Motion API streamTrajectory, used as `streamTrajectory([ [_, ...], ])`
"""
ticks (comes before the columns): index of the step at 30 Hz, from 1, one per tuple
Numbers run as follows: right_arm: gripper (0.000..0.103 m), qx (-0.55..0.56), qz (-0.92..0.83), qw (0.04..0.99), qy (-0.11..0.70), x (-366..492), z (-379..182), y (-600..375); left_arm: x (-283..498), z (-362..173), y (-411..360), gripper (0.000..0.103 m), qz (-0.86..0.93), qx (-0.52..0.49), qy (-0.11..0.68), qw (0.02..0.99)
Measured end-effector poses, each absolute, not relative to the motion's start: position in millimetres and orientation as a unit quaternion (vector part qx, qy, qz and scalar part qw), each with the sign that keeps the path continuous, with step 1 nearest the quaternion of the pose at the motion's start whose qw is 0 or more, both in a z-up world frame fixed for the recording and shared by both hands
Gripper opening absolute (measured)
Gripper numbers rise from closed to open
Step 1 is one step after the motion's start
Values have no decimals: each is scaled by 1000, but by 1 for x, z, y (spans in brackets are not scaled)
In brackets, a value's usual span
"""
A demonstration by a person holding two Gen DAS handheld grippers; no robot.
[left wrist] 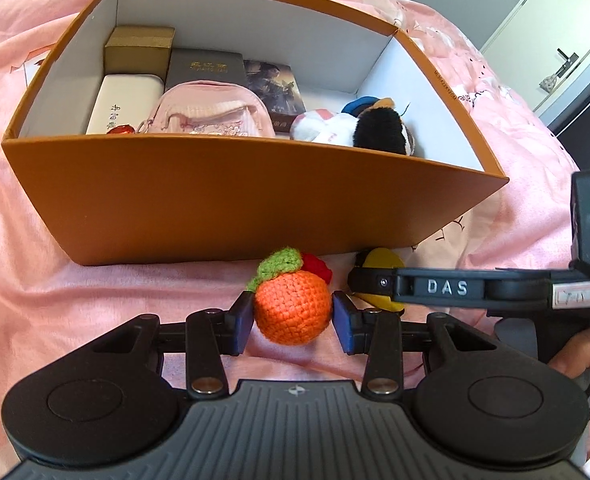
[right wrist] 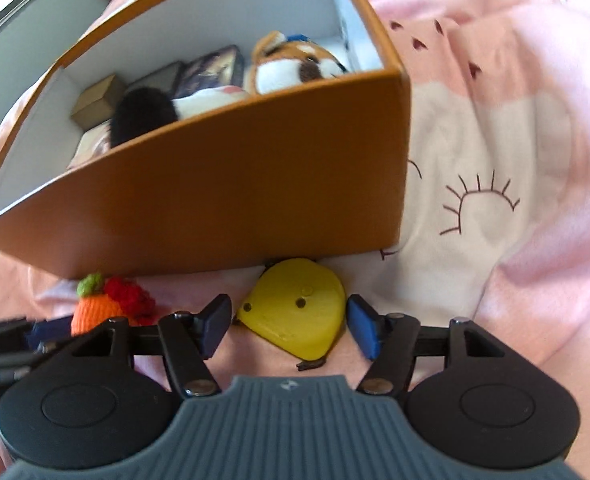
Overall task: Organize objects
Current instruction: 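Grasp the crocheted orange with the left tool while the right tool grasps the yellow tape measure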
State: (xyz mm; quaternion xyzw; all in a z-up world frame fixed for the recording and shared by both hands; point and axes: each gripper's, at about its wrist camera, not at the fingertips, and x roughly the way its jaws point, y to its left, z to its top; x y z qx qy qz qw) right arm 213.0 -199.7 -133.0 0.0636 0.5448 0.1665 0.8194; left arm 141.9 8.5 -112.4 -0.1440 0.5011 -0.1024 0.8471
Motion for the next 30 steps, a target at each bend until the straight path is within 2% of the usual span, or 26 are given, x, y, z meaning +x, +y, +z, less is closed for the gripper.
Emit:
streamTrajectory([
  [14,61,17,163,835,525,198,-122,-185,133,-102,9,47,-106,-142,493,852],
  [30,61,32,213,860,462,155,-47,-212,109,-48,7,47,-158,-157,450,865],
])
